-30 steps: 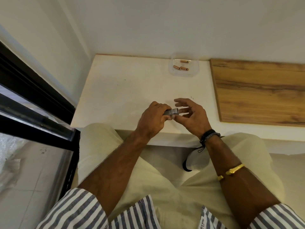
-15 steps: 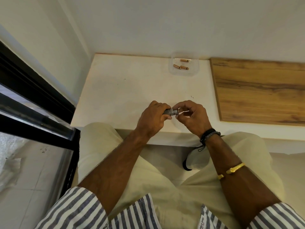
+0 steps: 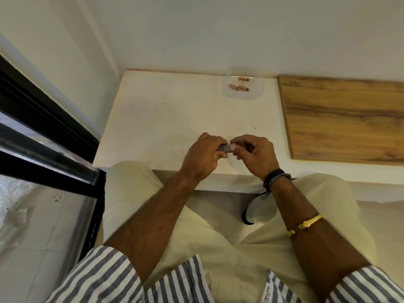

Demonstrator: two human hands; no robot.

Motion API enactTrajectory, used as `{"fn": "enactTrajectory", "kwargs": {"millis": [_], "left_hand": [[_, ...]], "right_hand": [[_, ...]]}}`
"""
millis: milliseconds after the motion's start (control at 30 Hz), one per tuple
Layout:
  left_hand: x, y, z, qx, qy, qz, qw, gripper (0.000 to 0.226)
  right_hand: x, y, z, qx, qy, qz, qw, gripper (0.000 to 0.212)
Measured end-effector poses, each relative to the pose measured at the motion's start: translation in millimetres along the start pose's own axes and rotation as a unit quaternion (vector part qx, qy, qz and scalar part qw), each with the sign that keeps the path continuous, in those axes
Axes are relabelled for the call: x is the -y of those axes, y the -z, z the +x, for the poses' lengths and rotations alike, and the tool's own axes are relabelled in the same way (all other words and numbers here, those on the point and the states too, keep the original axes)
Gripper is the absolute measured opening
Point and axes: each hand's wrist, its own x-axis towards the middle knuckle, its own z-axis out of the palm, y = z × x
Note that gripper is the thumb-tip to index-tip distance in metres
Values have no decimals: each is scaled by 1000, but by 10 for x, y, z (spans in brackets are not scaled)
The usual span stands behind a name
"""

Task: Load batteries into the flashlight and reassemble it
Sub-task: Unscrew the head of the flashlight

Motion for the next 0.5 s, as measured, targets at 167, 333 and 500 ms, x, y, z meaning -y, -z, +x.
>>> {"fn": "enactTrajectory", "kwargs": {"millis": [167,333,500], "left_hand": [[34,15,16,3,13,1,1000,26],[27,27,17,-7,19,-9,1000,26],[41,16,24,-21,40,-30,999,28]], "right_hand": [[37,24,-9,-1,41,-7,999,24],[10,27,3,-22,-4,63,998,32],[-75,41,37,-57,-84,123,987,25]]}}
